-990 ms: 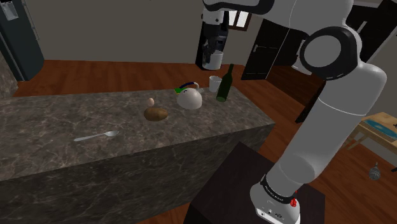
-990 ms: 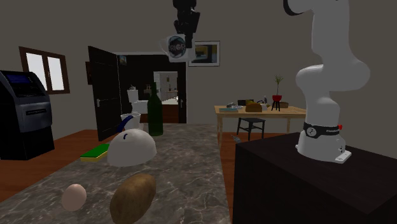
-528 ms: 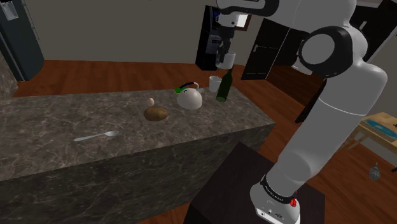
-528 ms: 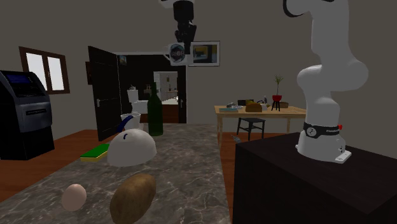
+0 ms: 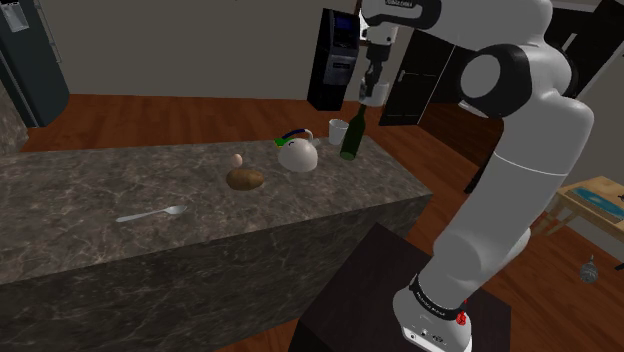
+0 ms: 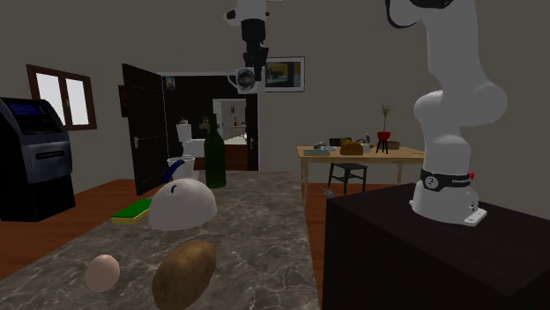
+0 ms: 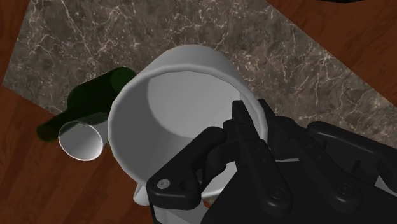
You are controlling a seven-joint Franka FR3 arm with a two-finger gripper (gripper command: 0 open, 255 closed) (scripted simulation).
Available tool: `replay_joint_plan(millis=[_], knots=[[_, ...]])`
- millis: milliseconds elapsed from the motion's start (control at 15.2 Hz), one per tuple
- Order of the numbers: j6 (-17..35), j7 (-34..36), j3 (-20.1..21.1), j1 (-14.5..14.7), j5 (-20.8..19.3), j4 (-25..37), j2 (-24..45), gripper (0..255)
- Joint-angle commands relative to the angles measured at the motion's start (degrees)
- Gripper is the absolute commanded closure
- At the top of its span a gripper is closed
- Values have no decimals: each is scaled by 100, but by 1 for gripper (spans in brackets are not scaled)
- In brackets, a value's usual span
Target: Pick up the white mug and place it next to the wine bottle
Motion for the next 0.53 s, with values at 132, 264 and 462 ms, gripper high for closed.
replay_joint_plan(millis=[132,264,462], knots=[[-54,-532,-203,-330,84,411,310,255],[-102,-800,-297,-514,146,692,523,255],[-226,-1219,-427,-836,273,1255,934,255]])
